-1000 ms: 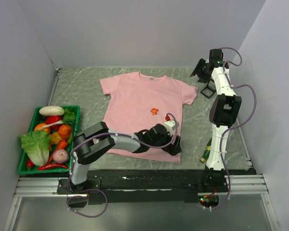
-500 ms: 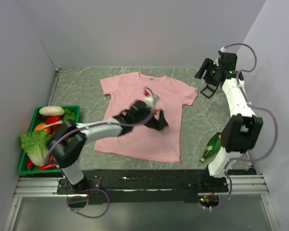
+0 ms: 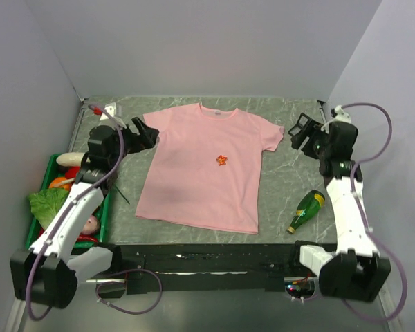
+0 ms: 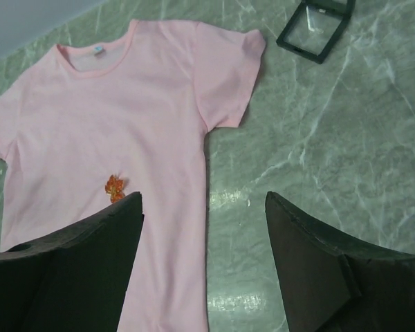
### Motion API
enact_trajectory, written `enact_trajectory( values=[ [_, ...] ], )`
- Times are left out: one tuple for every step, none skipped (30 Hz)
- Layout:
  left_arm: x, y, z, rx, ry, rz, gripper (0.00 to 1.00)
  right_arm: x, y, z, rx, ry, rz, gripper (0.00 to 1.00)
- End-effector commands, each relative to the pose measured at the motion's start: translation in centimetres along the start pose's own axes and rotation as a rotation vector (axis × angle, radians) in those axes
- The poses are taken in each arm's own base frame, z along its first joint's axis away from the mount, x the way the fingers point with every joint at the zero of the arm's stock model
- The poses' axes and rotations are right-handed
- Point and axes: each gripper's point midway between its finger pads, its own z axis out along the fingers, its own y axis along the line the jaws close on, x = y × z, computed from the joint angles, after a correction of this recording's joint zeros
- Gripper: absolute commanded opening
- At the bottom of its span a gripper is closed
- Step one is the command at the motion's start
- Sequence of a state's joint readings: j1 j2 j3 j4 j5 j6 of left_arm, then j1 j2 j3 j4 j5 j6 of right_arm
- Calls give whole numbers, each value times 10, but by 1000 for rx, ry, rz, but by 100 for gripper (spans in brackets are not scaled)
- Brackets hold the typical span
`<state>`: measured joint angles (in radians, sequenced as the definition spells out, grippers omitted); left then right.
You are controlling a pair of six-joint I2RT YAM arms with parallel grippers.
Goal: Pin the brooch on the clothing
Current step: Reset both arms
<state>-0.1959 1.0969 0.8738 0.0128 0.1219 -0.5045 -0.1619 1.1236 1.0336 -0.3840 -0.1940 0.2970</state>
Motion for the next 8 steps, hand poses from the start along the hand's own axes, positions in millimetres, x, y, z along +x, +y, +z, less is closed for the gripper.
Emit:
enact_trajectory(
  values=[
    [-6, 7, -25, -77, 3, 56, 96, -21, 1, -30, -2, -181, -34, 79],
    [-8, 8, -27, -88, -9, 59, 96, -18, 0, -34, 5, -183, -43, 79],
    [-10, 8, -31, -84, -28, 65, 96, -19, -1, -41, 14, -199, -49, 79],
    [-12, 5, -33, -72, -40, 67, 96, -18, -2, -44, 20, -204, -52, 79],
    [-13, 3, -34, -58, -45, 68, 96, -19, -2, -50, 20, -215, -64, 79],
    [-15, 1, -36, -51, -55, 64, 96, -17, -3, -51, 23, -214, -70, 79],
    [-15, -1, -36, -43, -53, 63, 96, -17, -3, -54, 22, -219, -78, 79],
    [-16, -1, -36, -44, -55, 63, 96, -17, -3, -57, 22, -221, -81, 79]
  ],
)
